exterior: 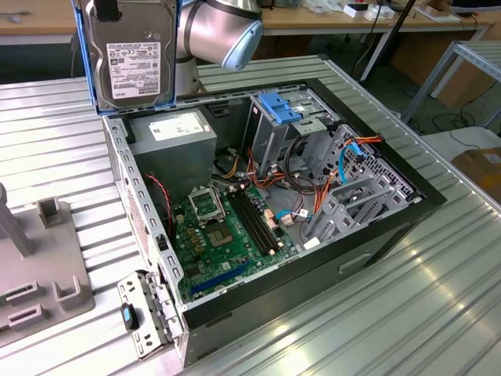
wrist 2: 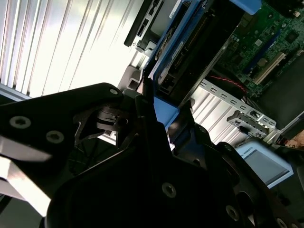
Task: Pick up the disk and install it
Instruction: 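Pick up the disk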
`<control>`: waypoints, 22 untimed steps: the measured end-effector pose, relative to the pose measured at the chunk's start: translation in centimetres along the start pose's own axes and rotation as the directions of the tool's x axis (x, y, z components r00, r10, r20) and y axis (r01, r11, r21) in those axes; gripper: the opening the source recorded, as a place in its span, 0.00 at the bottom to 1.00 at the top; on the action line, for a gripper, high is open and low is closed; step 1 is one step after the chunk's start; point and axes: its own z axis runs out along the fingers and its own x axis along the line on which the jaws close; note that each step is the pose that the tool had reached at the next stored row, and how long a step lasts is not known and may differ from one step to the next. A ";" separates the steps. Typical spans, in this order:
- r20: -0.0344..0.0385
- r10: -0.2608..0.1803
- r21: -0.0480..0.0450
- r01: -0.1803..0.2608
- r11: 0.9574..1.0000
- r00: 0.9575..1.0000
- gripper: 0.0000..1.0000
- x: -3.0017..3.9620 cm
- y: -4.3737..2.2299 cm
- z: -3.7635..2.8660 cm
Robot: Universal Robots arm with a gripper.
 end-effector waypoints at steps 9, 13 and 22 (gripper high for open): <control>0.000 0.000 0.000 0.000 1.000 1.000 0.37 0.00 -0.29 -0.01; 0.000 0.000 0.000 0.000 1.000 1.000 0.37 -0.01 -0.46 -0.01; 0.000 0.000 0.000 0.000 1.000 1.000 0.37 -0.02 -1.33 -0.03</control>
